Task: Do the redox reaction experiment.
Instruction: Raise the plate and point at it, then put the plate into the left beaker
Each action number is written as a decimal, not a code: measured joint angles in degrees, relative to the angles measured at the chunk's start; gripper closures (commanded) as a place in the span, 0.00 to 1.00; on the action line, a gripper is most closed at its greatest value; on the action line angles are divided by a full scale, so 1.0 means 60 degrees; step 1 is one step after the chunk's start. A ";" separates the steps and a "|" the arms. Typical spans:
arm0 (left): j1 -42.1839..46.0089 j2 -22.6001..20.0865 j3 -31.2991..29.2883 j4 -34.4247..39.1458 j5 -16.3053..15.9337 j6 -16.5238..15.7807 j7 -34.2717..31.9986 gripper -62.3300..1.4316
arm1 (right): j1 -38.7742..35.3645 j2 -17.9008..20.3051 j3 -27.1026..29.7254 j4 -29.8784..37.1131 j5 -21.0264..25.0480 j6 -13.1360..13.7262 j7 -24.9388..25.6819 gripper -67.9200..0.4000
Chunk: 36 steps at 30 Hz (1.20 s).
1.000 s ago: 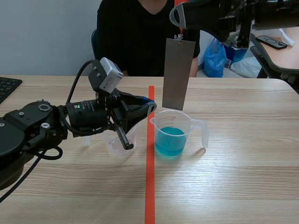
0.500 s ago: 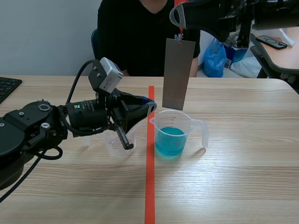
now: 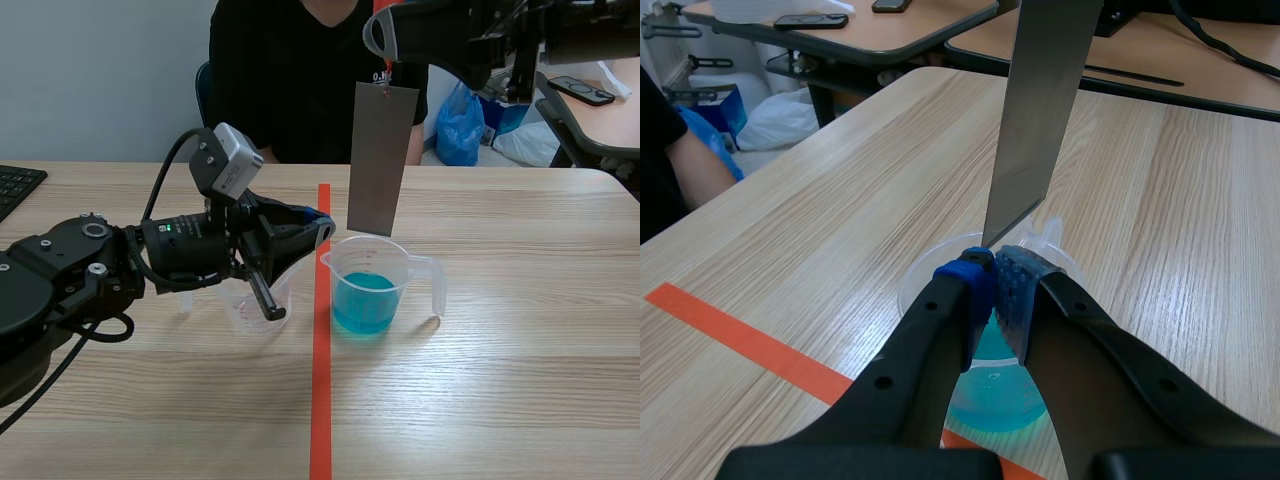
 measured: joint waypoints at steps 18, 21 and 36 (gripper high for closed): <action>0.2619 -0.3060 -0.1588 0.0943 -0.0954 0.0004 -0.1209 0.91 | 0.0000 0.0000 0.0000 0.0000 0.0004 0.0000 0.0007 0.97; 0.3949 -0.3679 -0.2914 0.1475 -0.0951 0.0029 -0.1384 0.91 | 0.0000 0.0000 0.0000 0.0000 0.0004 0.0000 0.0007 0.97; 1.1173 -0.1741 -0.8386 0.2845 0.2958 0.2565 -0.3694 0.91 | 0.0000 0.0000 0.0000 0.0000 0.0004 0.0000 0.0011 0.97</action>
